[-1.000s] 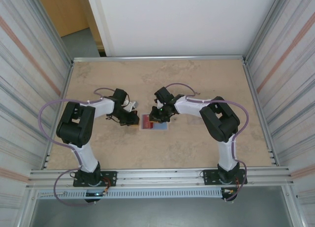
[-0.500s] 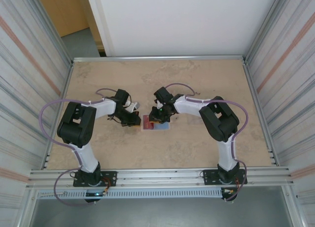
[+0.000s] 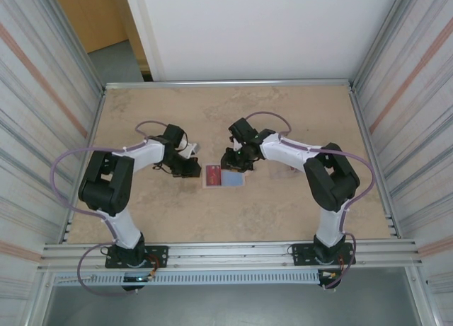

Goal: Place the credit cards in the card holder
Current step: Insert the credit card into the card slot, then flip over the card slot in the card holder.

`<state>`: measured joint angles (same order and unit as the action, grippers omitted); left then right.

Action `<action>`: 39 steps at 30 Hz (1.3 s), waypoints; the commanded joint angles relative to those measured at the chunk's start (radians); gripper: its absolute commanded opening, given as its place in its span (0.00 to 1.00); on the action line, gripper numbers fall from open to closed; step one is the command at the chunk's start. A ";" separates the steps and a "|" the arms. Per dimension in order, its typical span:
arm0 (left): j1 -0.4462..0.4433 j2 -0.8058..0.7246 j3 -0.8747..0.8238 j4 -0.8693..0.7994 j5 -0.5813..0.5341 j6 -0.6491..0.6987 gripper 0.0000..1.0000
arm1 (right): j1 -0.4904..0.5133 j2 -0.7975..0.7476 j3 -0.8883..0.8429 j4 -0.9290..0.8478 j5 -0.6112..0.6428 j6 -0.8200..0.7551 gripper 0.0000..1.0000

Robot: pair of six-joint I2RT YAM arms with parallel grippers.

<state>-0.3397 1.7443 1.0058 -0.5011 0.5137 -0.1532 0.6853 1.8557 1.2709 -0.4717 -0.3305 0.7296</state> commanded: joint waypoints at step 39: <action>-0.055 0.061 0.109 -0.056 0.082 0.033 0.10 | 0.043 0.098 -0.031 0.101 -0.066 0.026 0.30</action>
<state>-0.3958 1.8236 1.0828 -0.5259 0.5476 -0.1089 0.7200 1.9255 1.2118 -0.3763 -0.3752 0.7330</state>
